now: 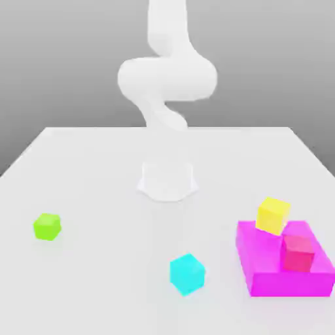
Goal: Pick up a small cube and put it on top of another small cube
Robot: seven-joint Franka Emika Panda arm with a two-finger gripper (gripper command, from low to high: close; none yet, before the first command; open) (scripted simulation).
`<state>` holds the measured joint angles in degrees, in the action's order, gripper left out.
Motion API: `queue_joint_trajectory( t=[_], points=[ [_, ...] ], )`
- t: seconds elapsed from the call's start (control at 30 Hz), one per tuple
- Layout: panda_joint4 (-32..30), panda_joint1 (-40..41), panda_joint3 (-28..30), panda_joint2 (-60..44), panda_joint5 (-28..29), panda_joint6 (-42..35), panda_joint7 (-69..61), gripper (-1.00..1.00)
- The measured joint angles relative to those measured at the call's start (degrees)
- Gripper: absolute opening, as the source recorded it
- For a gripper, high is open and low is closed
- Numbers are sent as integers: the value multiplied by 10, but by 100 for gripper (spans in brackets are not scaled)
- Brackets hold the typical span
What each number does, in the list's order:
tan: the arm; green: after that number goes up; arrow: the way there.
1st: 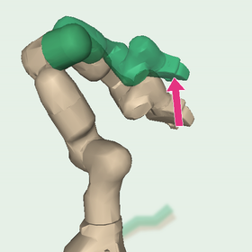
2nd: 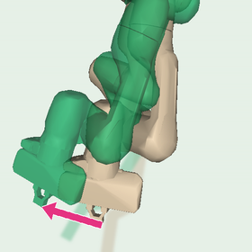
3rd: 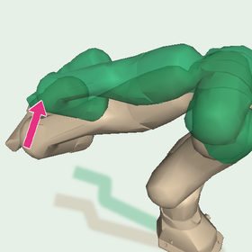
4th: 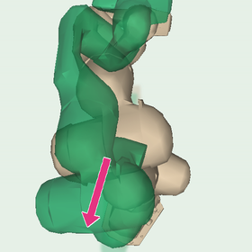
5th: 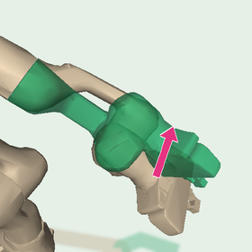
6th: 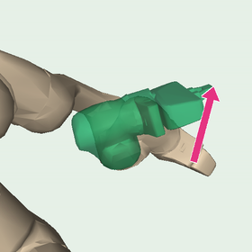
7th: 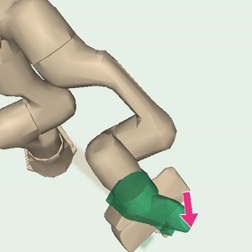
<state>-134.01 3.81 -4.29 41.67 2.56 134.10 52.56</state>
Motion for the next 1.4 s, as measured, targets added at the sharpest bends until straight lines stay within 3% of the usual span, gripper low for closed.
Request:
queue_joint_trajectory(
  t=[0.33,0.67,0.83,0.97,1.1,1.23,1.4],
  points=[
    [-88,132,-138,-179,108,89,274,0],
    [-175,196,-195,-348,176,179,516,0],
    [-223,190,-202,-409,138,234,586,0],
    [-259,177,-222,-438,35,279,584,0],
    [-256,174,-217,-465,37,305,600,0],
    [-247,160,-191,-499,85,331,637,0],
    [-237,101,-115,-549,157,367,690,0]
  ],
)
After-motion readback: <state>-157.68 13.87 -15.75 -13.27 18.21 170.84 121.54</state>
